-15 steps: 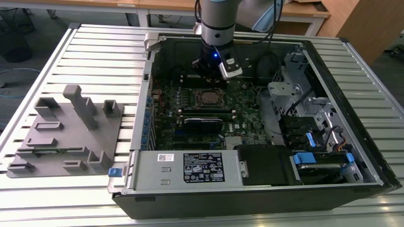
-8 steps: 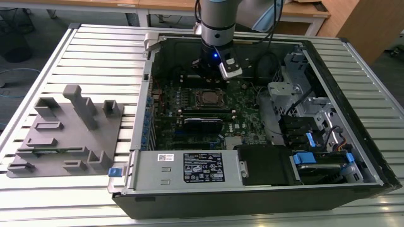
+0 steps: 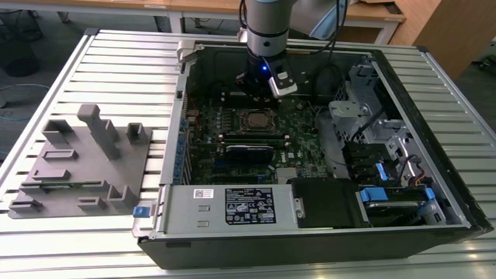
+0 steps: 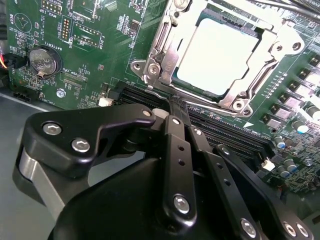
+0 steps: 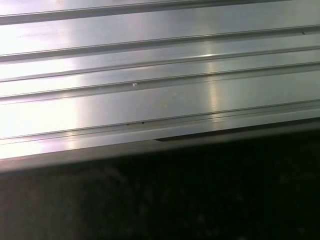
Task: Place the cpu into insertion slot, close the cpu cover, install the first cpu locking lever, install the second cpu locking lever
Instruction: 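Install the first cpu locking lever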
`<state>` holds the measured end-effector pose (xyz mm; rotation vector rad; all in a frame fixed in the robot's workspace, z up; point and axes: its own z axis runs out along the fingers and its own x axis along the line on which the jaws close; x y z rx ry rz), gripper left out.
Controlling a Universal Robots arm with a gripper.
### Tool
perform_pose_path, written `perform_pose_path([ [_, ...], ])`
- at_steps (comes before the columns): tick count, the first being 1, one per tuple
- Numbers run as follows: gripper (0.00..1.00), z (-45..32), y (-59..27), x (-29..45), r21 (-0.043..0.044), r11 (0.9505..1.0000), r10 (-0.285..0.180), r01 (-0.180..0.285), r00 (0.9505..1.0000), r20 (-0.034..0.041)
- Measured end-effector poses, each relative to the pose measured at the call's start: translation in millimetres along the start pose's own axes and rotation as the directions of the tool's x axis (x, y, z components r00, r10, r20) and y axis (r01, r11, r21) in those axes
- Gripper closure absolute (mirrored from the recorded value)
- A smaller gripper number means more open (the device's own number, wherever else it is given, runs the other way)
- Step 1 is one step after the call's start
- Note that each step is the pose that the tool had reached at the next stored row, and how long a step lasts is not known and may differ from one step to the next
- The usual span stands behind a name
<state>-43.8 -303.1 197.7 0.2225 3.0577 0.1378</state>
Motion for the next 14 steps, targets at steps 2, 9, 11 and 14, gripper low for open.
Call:
perform_pose_path([
  [2, 0.89, 0.0, 0.0, 0.0, 0.0000, 1.0000, 0.000, 0.000, 1.0000, 0.0000],
  [9, 0.89, -1.4, 0.1, 0.3, -0.0002, 1.0000, 0.001, -0.001, 1.0000, 0.0023],
  [11, 0.89, -2.4, 0.2, 0.4, -0.0004, 1.0000, 0.002, -0.002, 1.0000, 0.0039],
  [14, 0.89, -3.4, 0.3, 0.7, -0.0010, 1.0000, 0.003, -0.003, 1.0000, 0.0074],
])
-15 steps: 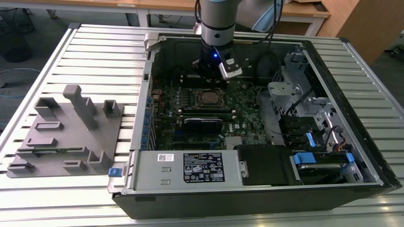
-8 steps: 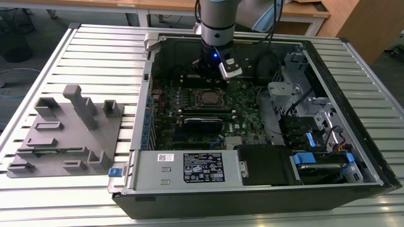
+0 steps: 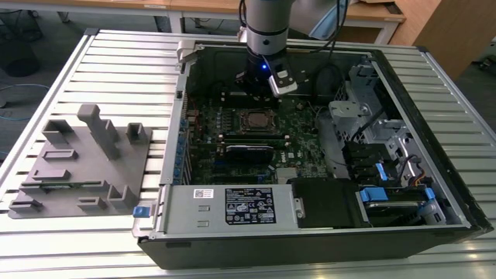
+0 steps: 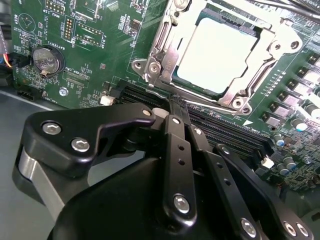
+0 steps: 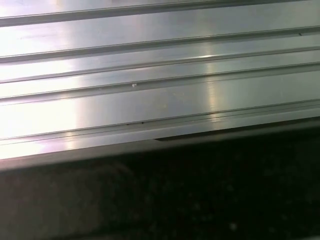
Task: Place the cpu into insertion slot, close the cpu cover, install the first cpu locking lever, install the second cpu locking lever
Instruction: 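Install the first cpu locking lever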
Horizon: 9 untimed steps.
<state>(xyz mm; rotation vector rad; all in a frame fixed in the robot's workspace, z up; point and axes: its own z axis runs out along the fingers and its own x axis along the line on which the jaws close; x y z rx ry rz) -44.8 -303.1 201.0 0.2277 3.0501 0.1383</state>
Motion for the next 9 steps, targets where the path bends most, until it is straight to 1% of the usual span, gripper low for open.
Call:
perform_pose_path([
  [2, 0.89, -0.1, -0.1, 0.4, -0.0008, 1.0000, 0.001, -0.001, 1.0000, 0.0057],
  [6, 0.89, -0.2, -0.2, 1.5, -0.0036, 1.0000, 0.004, -0.004, 0.9996, 0.0272],
  [7, 0.89, -0.3, -0.3, 1.9, -0.0041, 1.0000, 0.004, -0.004, 0.9995, 0.0310],
  [9, 0.89, -0.3, -0.4, 3.2, -0.0045, 1.0000, 0.004, -0.004, 0.9994, 0.0341],
])
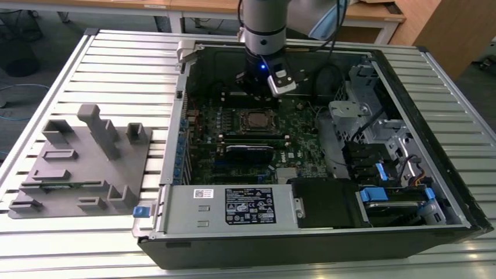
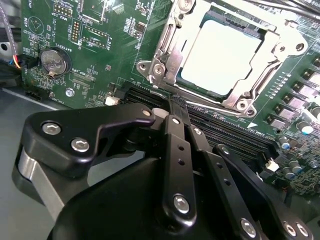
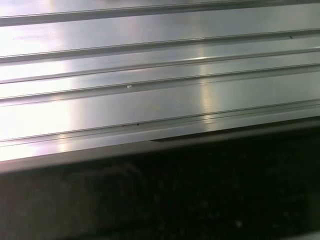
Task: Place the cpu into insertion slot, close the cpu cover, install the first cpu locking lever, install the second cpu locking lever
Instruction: 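Install the first cpu locking lever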
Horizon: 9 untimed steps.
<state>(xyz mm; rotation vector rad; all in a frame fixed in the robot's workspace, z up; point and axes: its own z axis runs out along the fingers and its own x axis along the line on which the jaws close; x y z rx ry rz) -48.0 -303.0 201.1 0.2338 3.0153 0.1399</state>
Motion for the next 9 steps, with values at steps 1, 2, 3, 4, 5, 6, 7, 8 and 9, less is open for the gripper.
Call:
perform_pose_path([
  [1, 0.89, 0.1, -0.1, 0.5, -0.0002, 1.0000, 0.000, 0.000, 1.0000, 0.0006],
  [2, 0.89, 0.1, -0.1, 0.8, -0.0002, 1.0000, 0.001, -0.001, 1.0000, 0.0008],
  [3, 0.89, 0.1, -0.2, 1.1, 0.0000, 1.0000, 0.002, -0.002, 1.0000, 0.0009],
  [4, 0.89, 0.2, -0.3, 1.2, 0.0003, 1.0000, 0.004, -0.004, 1.0000, 0.0010],
  [5, 0.89, 0.2, -0.3, 1.3, 0.0006, 1.0000, 0.006, -0.006, 1.0000, 0.0011],
  [6, 0.89, 0.4, -0.3, 1.3, 0.0004, 1.0000, 0.008, -0.008, 1.0000, 0.0013],
  [7, 0.89, 0.5, -0.3, 1.4, -0.0004, 0.9999, 0.011, -0.011, 0.9999, 0.0016],
  [8, 0.89, 0.6, -0.4, 1.5, -0.0017, 0.9999, 0.014, -0.014, 0.9999, 0.0016],
  [9, 0.89, 0.7, -0.4, 1.6, -0.0032, 0.9998, 0.017, -0.017, 0.9999, 0.0016],
])
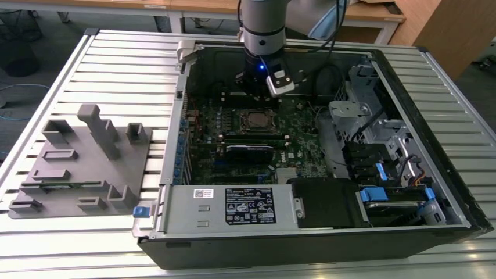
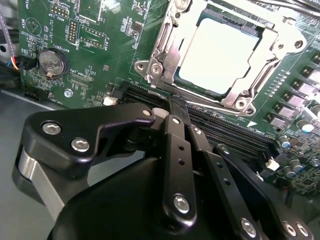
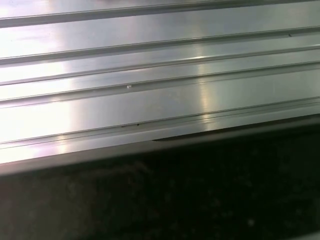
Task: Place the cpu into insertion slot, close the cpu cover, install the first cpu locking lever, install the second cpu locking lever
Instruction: 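Install the first cpu locking lever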
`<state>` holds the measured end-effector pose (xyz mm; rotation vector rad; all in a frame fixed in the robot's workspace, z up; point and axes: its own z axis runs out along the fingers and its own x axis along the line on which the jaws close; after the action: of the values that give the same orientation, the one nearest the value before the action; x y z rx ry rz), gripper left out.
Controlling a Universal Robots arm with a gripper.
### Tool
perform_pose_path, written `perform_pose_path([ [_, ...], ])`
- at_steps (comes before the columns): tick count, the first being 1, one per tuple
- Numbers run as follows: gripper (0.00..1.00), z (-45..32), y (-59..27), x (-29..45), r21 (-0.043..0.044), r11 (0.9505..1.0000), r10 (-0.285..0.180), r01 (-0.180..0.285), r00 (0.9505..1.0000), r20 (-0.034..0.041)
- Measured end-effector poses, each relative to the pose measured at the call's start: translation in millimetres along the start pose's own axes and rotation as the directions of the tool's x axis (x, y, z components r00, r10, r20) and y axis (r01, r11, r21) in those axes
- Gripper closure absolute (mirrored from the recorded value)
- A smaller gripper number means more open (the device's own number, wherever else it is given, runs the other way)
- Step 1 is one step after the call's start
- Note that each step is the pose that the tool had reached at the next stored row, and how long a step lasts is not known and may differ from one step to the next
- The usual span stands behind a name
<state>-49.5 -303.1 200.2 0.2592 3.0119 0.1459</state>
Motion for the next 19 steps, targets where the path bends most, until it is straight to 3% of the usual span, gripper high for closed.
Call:
perform_pose_path([
  [9, 0.89, 0.5, -0.1, 0.5, -0.0130, 0.9998, 0.018, -0.018, 0.9998, -0.0007],
  [19, 0.89, 0.8, -3.3, 0.3, -0.0133, 0.9997, 0.022, -0.022, 0.9998, -0.0007],
])
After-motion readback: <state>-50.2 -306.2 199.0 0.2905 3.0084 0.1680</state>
